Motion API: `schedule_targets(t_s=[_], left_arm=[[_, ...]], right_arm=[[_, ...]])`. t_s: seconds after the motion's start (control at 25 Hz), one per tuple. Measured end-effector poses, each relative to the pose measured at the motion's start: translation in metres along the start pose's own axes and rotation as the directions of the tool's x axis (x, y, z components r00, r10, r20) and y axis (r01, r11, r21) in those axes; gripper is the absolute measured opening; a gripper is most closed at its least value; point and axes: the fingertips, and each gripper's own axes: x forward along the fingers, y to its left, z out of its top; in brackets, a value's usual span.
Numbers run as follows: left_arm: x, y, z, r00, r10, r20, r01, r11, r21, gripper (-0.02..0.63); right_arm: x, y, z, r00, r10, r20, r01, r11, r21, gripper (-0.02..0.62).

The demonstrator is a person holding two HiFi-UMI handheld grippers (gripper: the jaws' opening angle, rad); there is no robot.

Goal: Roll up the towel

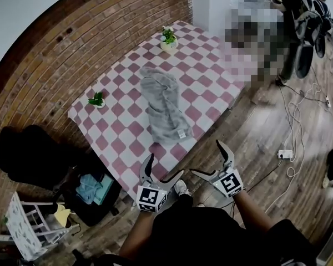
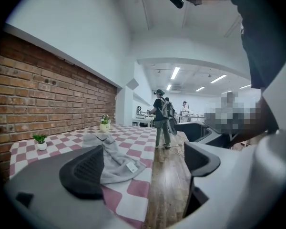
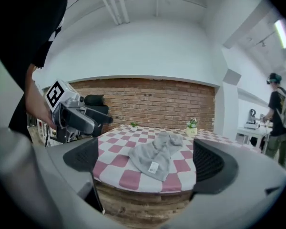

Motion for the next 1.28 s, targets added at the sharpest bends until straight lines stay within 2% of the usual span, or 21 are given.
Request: schedule_targets(t_s=[0.12, 0.36, 0.6, 0.76, 0.8, 0.92, 1.12, 1.28], left_arm=[[0.006, 0.025, 0.003, 1.0, 0.014, 0.011, -0.014, 1.0, -0.011, 0.518], [0.008, 0.063, 0.0, 0.999, 0.028, 0.021, -0.027, 0.999, -0.044, 0.518], [0.007, 0.091, -0.005, 0.998, 0.053, 0.026, -0.051, 0.997, -0.051, 0.514], [0.003, 0.1, -0.008, 0.997, 0.07, 0.034, -0.068, 0.996, -0.055, 0.509], [0.002, 0.102, -0.01, 0.997, 0.077, 0.029, -0.076, 0.996, -0.055, 0.508], [0.001, 0.105, -0.016, 0.995, 0.093, 0.023, -0.091, 0.994, -0.067, 0.506], [0.003, 0.108, -0.022, 0.992, 0.124, 0.0, -0.124, 0.988, -0.089, 0.503], [0.01, 0.111, -0.024, 0.991, 0.134, -0.012, -0.134, 0.986, -0.094, 0.5]], right_arm=[[0.026, -0.016, -0.004, 1.0, -0.002, 0.002, 0.002, 0.999, 0.051, 0.591], [0.065, -0.025, -0.014, 0.997, 0.025, -0.072, -0.022, 0.999, 0.05, 0.591], [0.094, -0.028, -0.042, 0.975, 0.081, -0.206, -0.1, 0.991, -0.086, 0.589], [0.105, -0.024, -0.063, 0.939, 0.145, -0.313, -0.216, 0.954, -0.206, 0.586], [0.106, -0.025, -0.069, 0.927, 0.157, -0.342, -0.246, 0.94, -0.235, 0.58], [0.108, -0.034, -0.091, 0.876, 0.173, -0.45, -0.34, 0.884, -0.322, 0.478], [0.115, -0.04, -0.124, 0.76, 0.218, -0.613, -0.548, 0.721, -0.423, 0.308], [0.12, -0.048, -0.151, 0.642, 0.221, -0.734, -0.685, 0.596, -0.419, 0.281]])
